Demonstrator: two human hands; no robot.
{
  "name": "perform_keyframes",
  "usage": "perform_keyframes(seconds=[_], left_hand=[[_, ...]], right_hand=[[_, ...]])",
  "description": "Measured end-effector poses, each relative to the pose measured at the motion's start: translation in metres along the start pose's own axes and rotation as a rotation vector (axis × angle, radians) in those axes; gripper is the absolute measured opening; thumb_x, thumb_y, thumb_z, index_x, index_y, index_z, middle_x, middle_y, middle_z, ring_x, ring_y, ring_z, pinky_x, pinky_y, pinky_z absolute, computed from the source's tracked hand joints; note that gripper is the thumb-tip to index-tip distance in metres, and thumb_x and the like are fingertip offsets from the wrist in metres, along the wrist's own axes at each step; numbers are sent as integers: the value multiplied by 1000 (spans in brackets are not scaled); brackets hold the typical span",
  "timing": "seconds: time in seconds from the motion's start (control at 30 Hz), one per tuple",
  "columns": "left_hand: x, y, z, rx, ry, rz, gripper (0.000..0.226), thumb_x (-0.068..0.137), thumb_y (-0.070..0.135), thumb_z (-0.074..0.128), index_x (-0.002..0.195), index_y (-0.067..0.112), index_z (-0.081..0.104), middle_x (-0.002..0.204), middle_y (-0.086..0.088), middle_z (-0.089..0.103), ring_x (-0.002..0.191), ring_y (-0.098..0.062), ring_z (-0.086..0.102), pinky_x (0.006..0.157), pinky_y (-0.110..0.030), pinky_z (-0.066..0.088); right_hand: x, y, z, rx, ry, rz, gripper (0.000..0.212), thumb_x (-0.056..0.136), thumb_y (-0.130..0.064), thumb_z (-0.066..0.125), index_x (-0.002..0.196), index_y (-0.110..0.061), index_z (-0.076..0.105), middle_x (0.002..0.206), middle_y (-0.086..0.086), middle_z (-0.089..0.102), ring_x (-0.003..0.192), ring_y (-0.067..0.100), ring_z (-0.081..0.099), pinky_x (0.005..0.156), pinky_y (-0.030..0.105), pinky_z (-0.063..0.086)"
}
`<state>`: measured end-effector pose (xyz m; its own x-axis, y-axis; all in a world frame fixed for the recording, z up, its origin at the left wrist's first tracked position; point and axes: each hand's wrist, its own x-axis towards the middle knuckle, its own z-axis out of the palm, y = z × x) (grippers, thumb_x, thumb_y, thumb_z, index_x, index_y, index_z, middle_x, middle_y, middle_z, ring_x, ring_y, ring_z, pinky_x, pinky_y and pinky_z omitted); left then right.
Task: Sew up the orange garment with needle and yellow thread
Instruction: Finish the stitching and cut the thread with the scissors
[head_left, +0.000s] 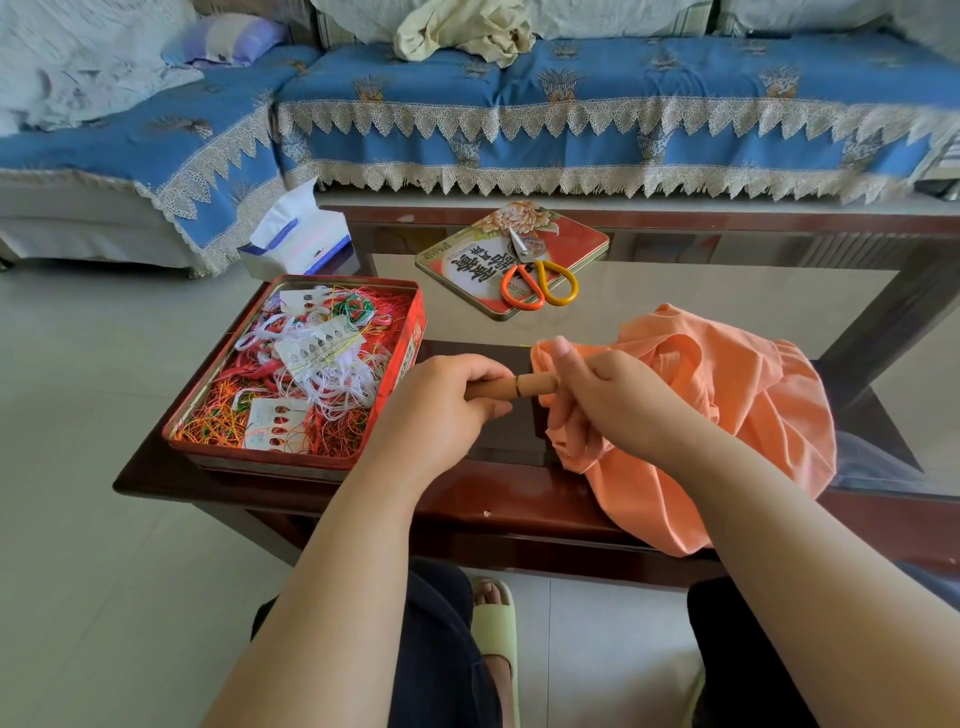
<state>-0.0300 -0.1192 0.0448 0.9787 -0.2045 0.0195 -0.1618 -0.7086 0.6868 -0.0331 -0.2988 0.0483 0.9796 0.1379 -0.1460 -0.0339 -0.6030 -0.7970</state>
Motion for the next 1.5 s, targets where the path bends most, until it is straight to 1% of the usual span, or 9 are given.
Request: perform_keyframes(seconds=[0.17, 0.33, 0.53, 0.83, 1.0, 1.07, 1.27, 1.4, 1.5], left_hand=[[-1, -3, -3, -10, -4, -1, 20, 87, 17, 70, 98, 34, 71, 89, 13, 68, 87, -8, 62, 80, -34, 52], [-3, -3, -3, -2, -10, 17, 22, 86, 17, 70, 95, 37, 70, 86, 14, 68, 87, -6, 61, 81, -34, 52], [-3, -13, -11, -32, 17, 32, 24, 85, 11, 70, 95, 33, 73, 86, 12, 70, 88, -8, 63, 83, -40, 53], [-2, -31, -21, 36, 219, 170, 28, 80, 0, 69, 90, 25, 74, 90, 11, 66, 87, -9, 58, 76, -35, 49], [-6, -47, -36, 76, 289, 35, 23, 84, 12, 72, 100, 28, 74, 94, 13, 64, 89, -10, 58, 71, -23, 45], [-7, -50, -41, 78, 292, 25, 22, 85, 12, 72, 100, 28, 74, 90, 16, 61, 87, -7, 56, 69, -19, 43], [-14, -55, -47, 130, 375, 98, 24, 83, 5, 70, 96, 25, 75, 93, 11, 66, 89, -13, 59, 73, -31, 49], [-18, -56, -55, 127, 361, 32, 25, 85, 5, 68, 102, 23, 75, 98, 5, 70, 93, -17, 64, 78, -38, 51], [-20, -72, -71, 204, 285, -148, 24, 87, 13, 69, 105, 29, 73, 102, 8, 69, 90, -13, 59, 76, -31, 43]], right_hand=[[-4, 0, 3, -76, 16, -209, 20, 92, -39, 58, 92, -20, 63, 71, -4, 70, 53, 13, 64, 62, 40, 59], [0, -5, 11, 66, -65, 63, 69, 100, -51, 28, 62, -6, 64, 47, 7, 62, 42, 23, 54, 58, 36, 54], [-1, -4, 17, -21, 18, -243, 20, 94, -37, 57, 98, -18, 63, 74, -5, 71, 55, 14, 64, 55, 29, 53], [18, -31, 39, 402, -275, 255, 61, 102, -49, 29, 62, -9, 52, 38, 4, 45, 30, 12, 33, 33, 19, 26], [27, -38, 55, -28, 19, -219, 39, 92, -50, 54, 107, -15, 55, 79, -1, 70, 57, 13, 62, 58, 30, 53], [27, -40, 63, -123, 72, -354, 25, 94, -38, 57, 103, -15, 58, 77, -3, 69, 63, 12, 63, 63, 29, 52], [36, -61, 70, 176, -144, 50, 54, 103, -45, 30, 65, -11, 50, 39, 0, 49, 31, 13, 40, 42, 23, 38], [44, -67, 72, 126, -201, 83, 61, 100, -54, 29, 70, -10, 59, 48, 0, 58, 35, 11, 45, 48, 24, 40], [53, -63, 60, -122, -32, -36, 56, 97, -58, 33, 87, -12, 63, 68, -1, 70, 53, 11, 61, 61, 26, 50]])
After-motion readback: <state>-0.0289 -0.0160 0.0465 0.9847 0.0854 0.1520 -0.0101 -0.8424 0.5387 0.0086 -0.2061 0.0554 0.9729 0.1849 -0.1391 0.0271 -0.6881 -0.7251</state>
